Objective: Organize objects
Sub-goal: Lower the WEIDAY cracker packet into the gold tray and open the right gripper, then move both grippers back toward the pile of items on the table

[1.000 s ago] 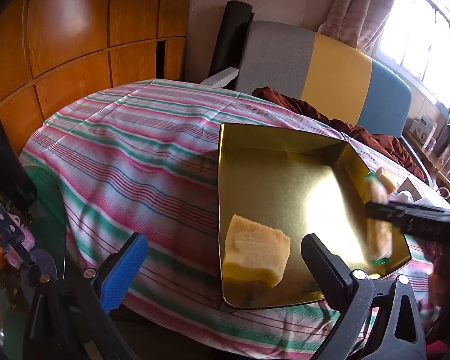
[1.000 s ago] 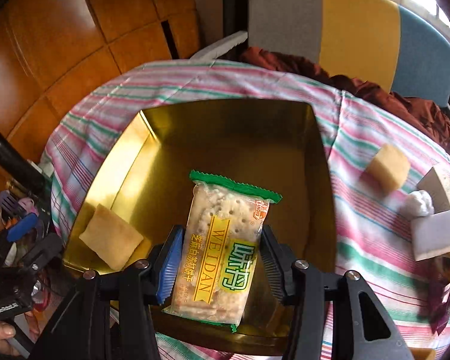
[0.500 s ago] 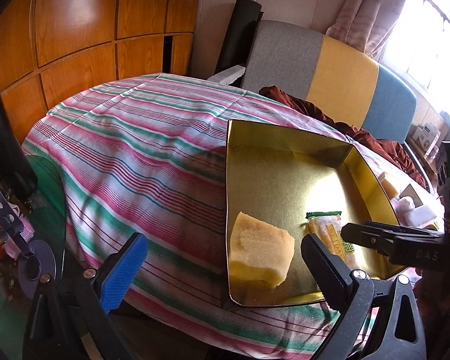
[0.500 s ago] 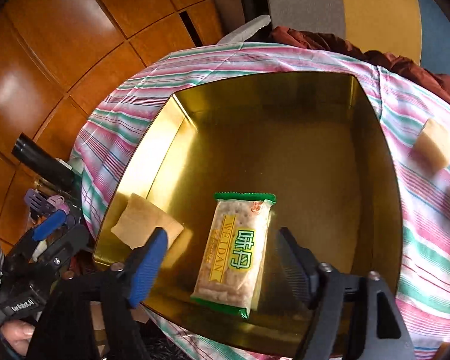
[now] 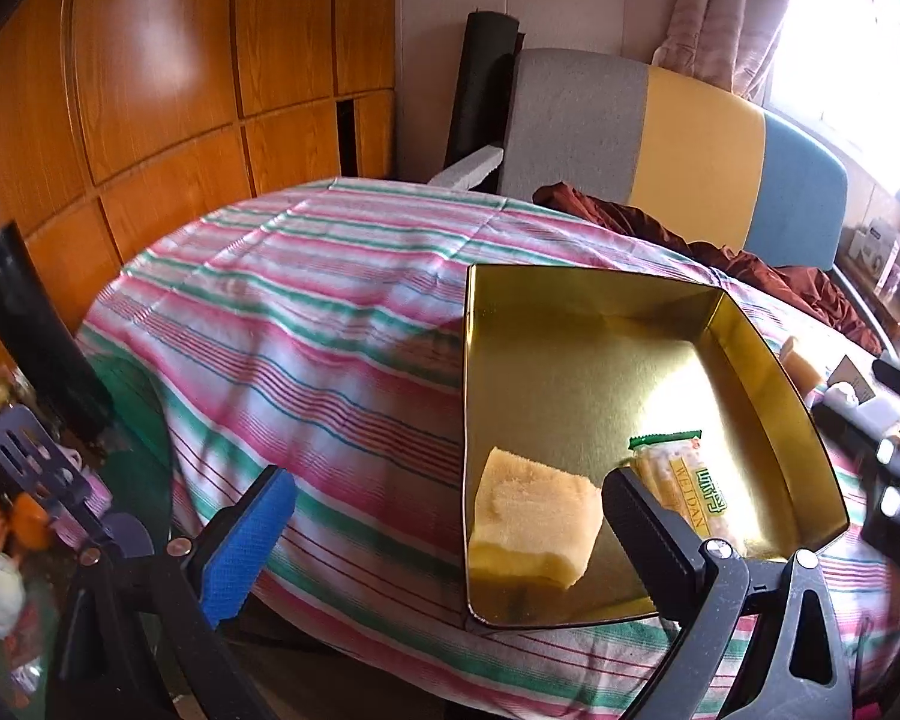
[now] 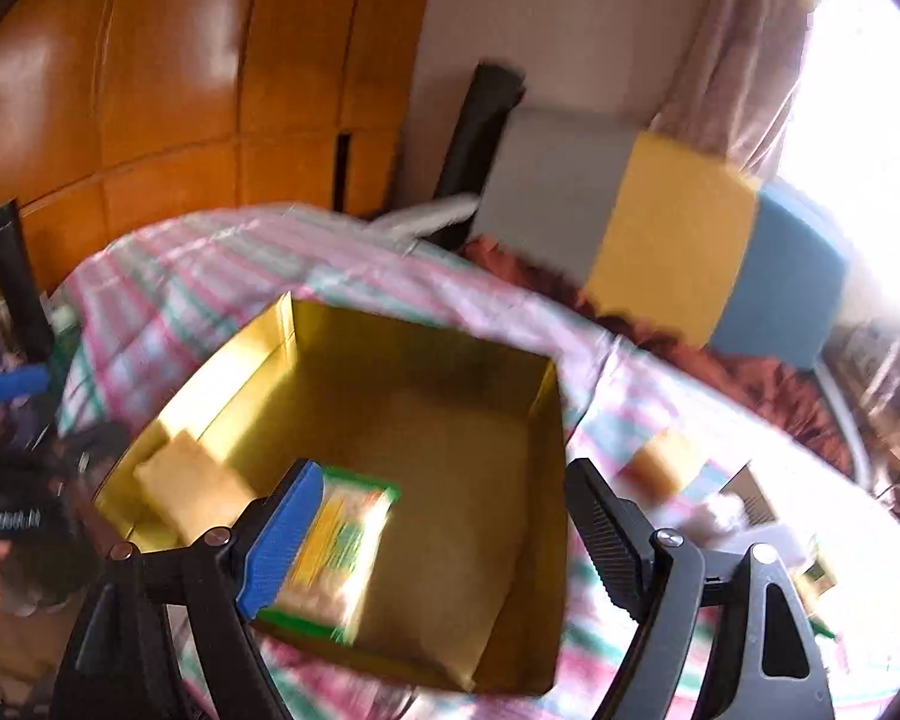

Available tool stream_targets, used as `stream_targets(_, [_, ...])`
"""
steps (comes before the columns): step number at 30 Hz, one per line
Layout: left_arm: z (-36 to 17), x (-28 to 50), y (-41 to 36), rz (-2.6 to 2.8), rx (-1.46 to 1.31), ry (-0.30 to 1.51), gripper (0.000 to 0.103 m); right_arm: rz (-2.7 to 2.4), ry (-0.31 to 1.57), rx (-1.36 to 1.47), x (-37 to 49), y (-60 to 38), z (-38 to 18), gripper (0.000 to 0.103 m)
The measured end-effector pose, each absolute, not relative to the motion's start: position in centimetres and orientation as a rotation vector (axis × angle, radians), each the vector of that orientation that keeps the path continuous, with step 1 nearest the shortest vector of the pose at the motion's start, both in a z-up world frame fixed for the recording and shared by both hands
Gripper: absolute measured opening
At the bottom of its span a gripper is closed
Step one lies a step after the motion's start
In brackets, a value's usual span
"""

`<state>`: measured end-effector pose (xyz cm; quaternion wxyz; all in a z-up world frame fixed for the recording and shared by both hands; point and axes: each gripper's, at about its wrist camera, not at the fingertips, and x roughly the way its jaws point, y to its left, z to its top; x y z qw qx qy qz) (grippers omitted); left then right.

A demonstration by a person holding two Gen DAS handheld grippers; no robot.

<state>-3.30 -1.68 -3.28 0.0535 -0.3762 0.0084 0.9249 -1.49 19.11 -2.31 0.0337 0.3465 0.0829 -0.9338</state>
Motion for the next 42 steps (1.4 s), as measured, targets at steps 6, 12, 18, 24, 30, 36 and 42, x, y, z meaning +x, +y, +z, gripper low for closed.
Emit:
stream_targets(6, [-2.8, -2.8, -0.7, 2.808, -1.129, 0.079, 0.103, -2.726, 0.062, 1.175, -1.3, 20.9, -4.3, 0.086])
stream_targets(12, [-2.6, -2.6, 0.6, 2.775, -1.114, 0.11, 0.103, -2.706, 0.03, 1.189, 0.2, 22.0, -4.2, 0.087])
stream_targets(18, [-2.6, -2.2, 2.4, 2.719, -1.105, 0.14, 0.103, -2.768, 0.026, 1.248, 0.8, 24.2, -4.2, 0.086])
stream_targets(24, [-2.3, -2.2, 3.9, 2.652, -1.102, 0.13, 0.103, -2.868, -0.025, 1.3, 1.9, 29.0, -3.9, 0.086])
stream_targets(30, [-1.5, -2.5, 5.7, 2.622, -1.087, 0.124, 0.103, -3.061, -0.169, 1.305, 3.9, 37.4, -1.8, 0.086])
stream_targets(36, [-1.0, -3.0, 8.0, 2.556, -1.111, 0.094, 0.103, -3.286, -0.559, 1.28, 7.4, 48.4, -0.7, 0.086])
stream_targets(42, [-1.1, -2.9, 11.9, 2.411, -1.15, 0.103, 0.103, -3.299, -1.133, 1.272, 11.1, 55.8, -3.6, 0.086])
